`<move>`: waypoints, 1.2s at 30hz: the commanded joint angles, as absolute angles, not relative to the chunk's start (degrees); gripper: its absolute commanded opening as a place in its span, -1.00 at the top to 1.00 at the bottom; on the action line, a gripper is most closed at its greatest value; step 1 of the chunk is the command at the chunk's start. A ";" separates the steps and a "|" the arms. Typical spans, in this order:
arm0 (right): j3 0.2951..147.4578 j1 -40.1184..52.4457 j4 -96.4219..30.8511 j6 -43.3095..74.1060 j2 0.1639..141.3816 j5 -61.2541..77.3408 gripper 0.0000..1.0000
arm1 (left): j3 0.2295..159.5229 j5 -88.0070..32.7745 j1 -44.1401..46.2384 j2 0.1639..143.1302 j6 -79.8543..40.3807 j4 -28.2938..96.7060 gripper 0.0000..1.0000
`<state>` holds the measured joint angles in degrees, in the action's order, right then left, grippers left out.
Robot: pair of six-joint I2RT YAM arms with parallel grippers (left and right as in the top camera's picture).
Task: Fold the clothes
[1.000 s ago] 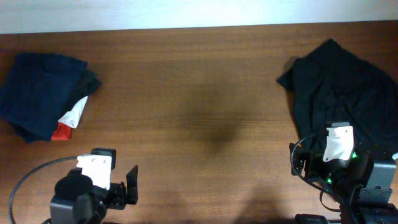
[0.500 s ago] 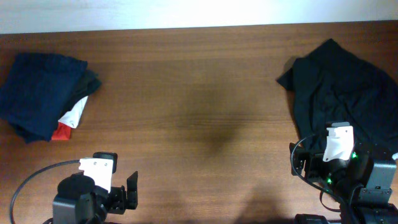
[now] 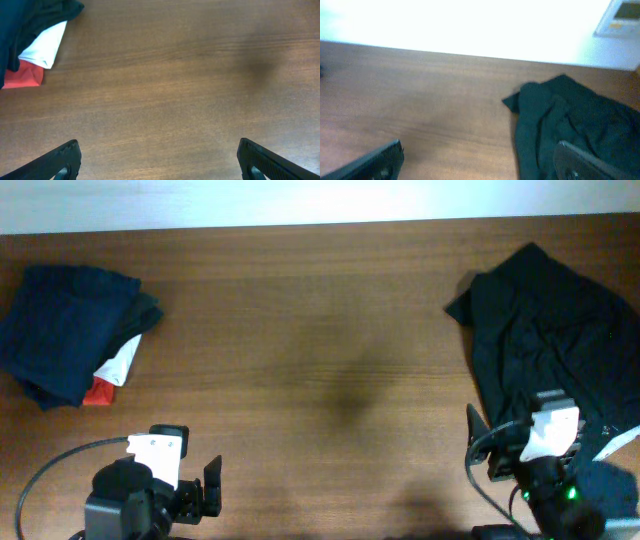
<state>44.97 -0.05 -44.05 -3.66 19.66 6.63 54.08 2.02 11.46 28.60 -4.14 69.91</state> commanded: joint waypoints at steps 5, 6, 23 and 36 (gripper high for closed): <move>19.68 3.81 -18.63 -4.03 2.66 5.82 -0.97 | 53.91 2.81 11.62 28.42 -4.51 69.91 -0.98; 17.19 3.79 -15.51 -4.03 1.56 6.02 -0.97 | 53.91 2.83 11.62 28.42 -4.49 69.91 -0.98; 0.32 1.80 -4.34 -3.90 0.21 1.89 -0.97 | 53.91 2.83 11.62 28.40 -4.51 69.91 -0.98; 0.32 1.80 -4.34 -3.90 0.21 1.89 -0.97 | 53.91 2.81 11.64 28.42 -4.51 69.91 -0.98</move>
<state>0.58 2.13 -4.01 -4.08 0.84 2.79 54.04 2.04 11.46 28.60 -4.14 69.97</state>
